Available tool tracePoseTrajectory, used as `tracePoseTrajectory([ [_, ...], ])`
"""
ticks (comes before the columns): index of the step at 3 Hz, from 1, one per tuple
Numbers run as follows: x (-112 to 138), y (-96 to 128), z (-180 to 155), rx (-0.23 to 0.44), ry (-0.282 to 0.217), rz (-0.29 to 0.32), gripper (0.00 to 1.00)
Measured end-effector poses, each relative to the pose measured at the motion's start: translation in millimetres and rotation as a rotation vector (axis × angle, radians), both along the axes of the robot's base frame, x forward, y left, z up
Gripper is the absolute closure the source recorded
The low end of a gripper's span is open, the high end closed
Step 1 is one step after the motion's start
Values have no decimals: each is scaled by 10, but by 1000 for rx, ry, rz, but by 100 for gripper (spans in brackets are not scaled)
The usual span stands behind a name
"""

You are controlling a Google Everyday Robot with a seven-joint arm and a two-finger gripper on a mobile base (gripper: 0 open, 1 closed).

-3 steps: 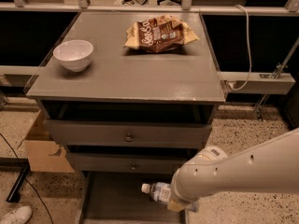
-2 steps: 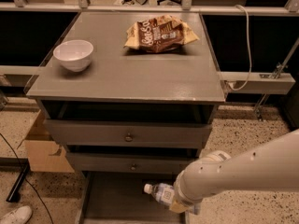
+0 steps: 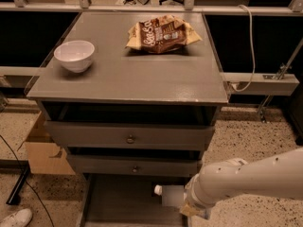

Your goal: Pick blue plastic bottle from bottom drawer and place on counter

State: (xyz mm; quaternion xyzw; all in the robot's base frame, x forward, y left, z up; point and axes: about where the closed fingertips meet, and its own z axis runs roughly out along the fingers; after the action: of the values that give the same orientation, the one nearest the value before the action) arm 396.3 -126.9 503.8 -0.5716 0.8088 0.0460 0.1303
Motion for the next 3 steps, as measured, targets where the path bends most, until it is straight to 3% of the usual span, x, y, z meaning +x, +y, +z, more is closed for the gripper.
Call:
tracePoseTrajectory([
  [2,166,68,611,-28,-59,48,100],
  [3,257,46,1113,-27,-130,78,100],
])
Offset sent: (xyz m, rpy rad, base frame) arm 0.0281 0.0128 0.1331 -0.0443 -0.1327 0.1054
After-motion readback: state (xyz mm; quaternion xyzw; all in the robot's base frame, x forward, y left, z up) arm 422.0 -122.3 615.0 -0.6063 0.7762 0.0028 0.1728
